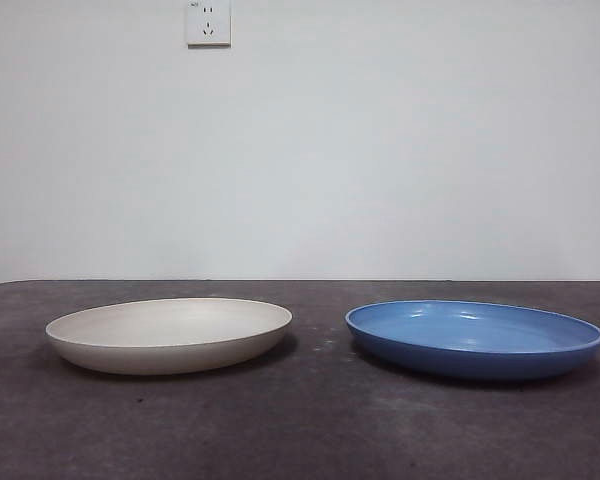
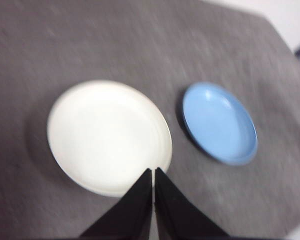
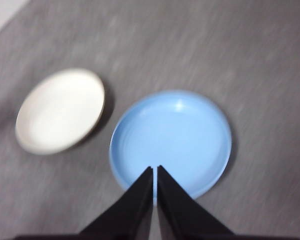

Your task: Pick up the white plate, put it on the blue plate, put it on desk

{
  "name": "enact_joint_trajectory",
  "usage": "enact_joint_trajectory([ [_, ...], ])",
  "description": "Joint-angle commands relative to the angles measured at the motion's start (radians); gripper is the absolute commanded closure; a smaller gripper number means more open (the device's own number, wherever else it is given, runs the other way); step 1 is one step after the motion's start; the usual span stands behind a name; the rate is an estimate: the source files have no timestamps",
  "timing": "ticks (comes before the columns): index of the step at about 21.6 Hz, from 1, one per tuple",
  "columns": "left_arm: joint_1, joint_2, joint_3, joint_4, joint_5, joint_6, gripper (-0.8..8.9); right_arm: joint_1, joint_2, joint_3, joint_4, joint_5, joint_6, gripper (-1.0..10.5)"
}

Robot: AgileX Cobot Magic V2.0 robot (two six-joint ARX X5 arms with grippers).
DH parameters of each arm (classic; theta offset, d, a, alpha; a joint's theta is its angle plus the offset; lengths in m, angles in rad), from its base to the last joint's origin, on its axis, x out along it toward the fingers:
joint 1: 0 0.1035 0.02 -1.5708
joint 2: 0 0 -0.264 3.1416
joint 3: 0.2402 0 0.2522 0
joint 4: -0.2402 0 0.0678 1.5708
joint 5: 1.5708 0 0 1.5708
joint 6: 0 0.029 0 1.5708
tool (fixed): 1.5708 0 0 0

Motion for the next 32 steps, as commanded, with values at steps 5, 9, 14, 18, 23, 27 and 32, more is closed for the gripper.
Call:
enact_joint_trajectory([
  [5,-0.092,0.032,0.027,-0.098,0.011,0.12,8.04,0.043,0.066,0.024,-0.134,-0.016,-0.114,9.4],
  [9,-0.11,0.032,0.027,-0.108,0.011,0.13,8.03,0.074,0.068,0.024,-0.142,-0.015,-0.115,9.4],
  [14,-0.111,0.032,0.027,-0.109,0.011,0.126,7.91,0.092,0.067,0.024,-0.142,-0.015,-0.111,9.4],
  [18,-0.111,0.032,0.027,-0.109,0.011,0.125,6.1,0.092,0.067,0.024,-0.142,-0.015,-0.098,8.9],
  [23,-0.111,0.032,0.027,-0.107,0.011,0.1,3.36,0.092,0.067,0.024,-0.142,-0.014,-0.078,5.2],
  [27,-0.111,0.032,0.027,-0.104,0.01,0.099,3.33,0.092,0.067,0.024,-0.142,-0.014,-0.075,5.0],
  [32,-0.111,0.044,0.027,-0.057,-0.035,0.045,3.36,0.092,0.067,0.024,-0.142,-0.014,-0.074,5.0],
])
